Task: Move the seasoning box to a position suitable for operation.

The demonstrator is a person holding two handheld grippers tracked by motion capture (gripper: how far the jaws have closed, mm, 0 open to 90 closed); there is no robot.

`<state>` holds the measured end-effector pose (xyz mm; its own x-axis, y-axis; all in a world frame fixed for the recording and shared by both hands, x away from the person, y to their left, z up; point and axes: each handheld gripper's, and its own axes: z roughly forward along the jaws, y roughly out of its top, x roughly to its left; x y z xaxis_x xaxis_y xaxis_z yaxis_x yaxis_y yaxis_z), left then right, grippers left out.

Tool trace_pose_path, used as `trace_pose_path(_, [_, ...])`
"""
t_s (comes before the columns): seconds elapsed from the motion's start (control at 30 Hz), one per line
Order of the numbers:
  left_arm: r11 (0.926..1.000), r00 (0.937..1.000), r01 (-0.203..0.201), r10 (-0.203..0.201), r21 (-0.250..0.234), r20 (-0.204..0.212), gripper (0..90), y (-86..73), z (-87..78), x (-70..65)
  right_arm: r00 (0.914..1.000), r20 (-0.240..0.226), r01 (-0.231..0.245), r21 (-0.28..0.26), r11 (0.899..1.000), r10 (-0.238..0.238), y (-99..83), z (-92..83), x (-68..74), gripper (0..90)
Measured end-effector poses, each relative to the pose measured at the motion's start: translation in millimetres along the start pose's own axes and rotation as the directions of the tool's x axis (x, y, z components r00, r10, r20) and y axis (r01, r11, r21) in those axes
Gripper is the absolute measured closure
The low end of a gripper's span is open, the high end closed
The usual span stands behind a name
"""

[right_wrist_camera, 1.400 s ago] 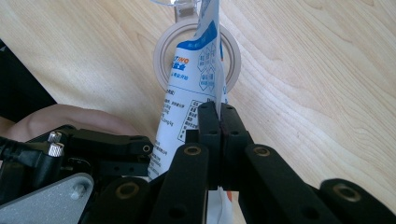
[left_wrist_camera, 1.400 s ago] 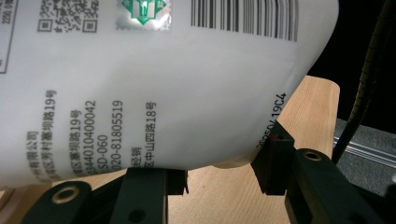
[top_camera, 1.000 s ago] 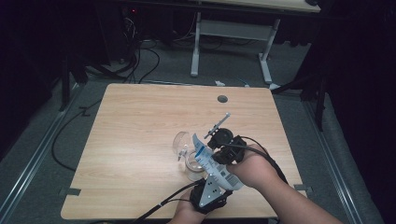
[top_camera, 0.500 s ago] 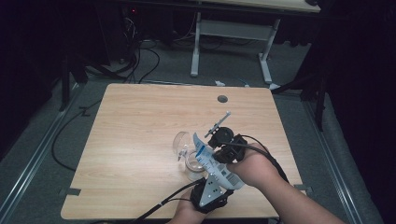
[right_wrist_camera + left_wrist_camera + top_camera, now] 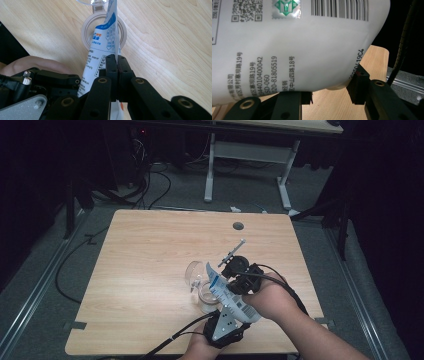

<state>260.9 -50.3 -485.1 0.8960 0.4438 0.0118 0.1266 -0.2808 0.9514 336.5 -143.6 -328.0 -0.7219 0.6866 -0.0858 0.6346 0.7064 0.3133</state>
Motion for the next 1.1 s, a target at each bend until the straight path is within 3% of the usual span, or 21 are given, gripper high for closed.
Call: trace_pose_path(1.1, [1.0, 0.9999, 0.009, -0.009, -0.002, 0.01, 61.8, 0.6, -0.8, 1.4, 0.9998, -0.014, 0.012, 0.001, 1.0, -0.012, 2.0, 1.5, -1.8, 90.0])
